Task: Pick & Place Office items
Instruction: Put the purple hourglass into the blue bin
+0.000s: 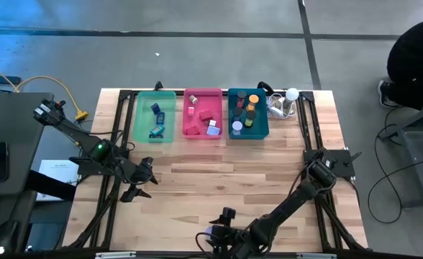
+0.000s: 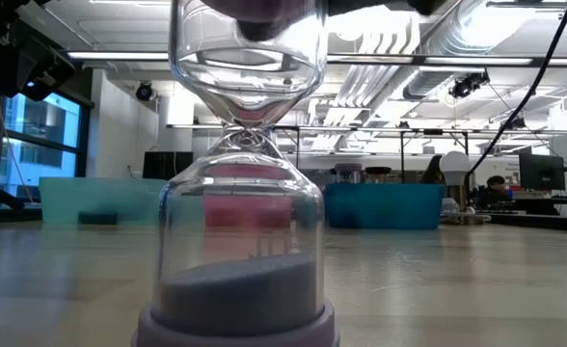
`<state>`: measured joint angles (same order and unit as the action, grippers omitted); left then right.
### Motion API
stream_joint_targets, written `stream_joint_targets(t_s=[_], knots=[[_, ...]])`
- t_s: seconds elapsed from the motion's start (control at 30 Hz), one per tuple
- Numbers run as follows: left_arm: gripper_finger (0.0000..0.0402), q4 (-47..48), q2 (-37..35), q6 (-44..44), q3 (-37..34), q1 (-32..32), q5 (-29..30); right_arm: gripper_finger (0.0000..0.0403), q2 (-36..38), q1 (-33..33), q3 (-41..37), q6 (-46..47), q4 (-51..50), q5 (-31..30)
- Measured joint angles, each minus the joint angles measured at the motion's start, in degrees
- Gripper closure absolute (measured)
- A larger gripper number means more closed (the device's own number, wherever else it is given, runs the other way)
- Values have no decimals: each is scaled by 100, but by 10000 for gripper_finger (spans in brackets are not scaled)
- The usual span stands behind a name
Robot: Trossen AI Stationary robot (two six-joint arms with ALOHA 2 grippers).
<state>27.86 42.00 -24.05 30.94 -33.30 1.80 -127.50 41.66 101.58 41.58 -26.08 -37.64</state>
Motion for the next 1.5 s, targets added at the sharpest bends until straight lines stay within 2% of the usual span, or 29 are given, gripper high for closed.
stream_joint_targets(t_s=[0.17,0.4,0.57,0.7,0.87,1.0,1.13,1.5], knots=[[130,11,-2,0,0,0,-2,125,-227,-89,0,79,103,349],[130,14,-2,2,0,0,-2,125,-247,-95,-2,50,208,207],[130,13,-2,2,0,0,-2,130,-247,-145,-2,127,186,436],[130,11,-2,2,0,0,-2,157,-247,-170,-2,175,187,466],[130,13,-2,2,0,0,-2,222,-246,-195,-2,354,188,703],[130,13,-2,2,0,0,-2,228,-230,-244,2,510,232,969],[130,13,-2,2,0,0,-2,228,-230,-249,2,509,251,954],[130,-3,-2,187,0,0,-3,225,74,-339,120,-26,14,429]])
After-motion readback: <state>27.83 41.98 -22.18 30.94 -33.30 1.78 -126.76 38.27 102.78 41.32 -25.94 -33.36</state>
